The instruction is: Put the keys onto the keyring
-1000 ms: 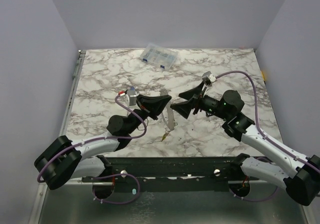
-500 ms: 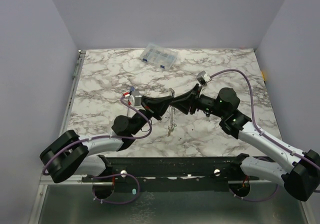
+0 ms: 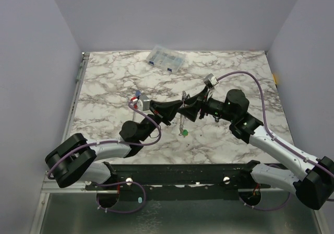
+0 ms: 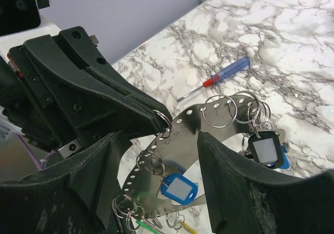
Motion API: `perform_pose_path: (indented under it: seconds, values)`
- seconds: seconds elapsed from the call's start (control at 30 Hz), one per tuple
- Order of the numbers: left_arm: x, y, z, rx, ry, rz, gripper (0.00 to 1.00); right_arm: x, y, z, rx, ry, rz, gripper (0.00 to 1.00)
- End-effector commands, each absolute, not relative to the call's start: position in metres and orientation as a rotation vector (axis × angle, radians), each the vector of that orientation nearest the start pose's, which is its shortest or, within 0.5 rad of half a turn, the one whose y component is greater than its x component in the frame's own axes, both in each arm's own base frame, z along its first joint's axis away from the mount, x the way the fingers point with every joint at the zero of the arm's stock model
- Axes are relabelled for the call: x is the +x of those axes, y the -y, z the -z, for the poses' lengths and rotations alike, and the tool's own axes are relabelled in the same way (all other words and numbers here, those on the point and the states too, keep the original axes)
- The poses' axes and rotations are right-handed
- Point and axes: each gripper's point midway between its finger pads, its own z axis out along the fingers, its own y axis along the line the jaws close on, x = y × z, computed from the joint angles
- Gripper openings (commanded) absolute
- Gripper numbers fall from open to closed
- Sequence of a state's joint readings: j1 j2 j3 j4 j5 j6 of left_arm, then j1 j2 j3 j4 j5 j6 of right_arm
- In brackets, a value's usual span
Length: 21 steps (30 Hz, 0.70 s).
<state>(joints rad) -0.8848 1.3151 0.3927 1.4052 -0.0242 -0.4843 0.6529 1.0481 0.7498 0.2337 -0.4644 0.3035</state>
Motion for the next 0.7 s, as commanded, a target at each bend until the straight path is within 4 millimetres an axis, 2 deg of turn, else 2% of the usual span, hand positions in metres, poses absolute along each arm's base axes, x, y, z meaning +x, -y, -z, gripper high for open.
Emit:
perform_pose_path:
  seconds: [0.0,0.27,0.37,0.53,0.67]
  values:
    - [0.229,0.297,-0.344,0.118,-0.972,1.25,0.0,0.233,-0.288,-0.26,-0.693,-1.675,-1.045,0.66]
    - [0.234,0.294,-0.35,0.073,-0.963,1.239,0.0,0.24,-0.282,-0.243,-0.658,-1.736,-0.973,0.68]
    - [0.235,0.295,-0.35,0.069,-0.962,1.234,0.0,0.24,-0.283,-0.242,-0.647,-1.745,-0.96,0.74]
    - [0.233,0.304,-0.345,0.083,-0.979,1.242,0.0,0.249,-0.284,-0.242,-0.608,-1.774,-0.918,0.75]
    - [0.231,0.304,-0.344,0.086,-0.978,1.231,0.0,0.261,-0.273,-0.242,-0.536,-1.798,-0.833,0.75]
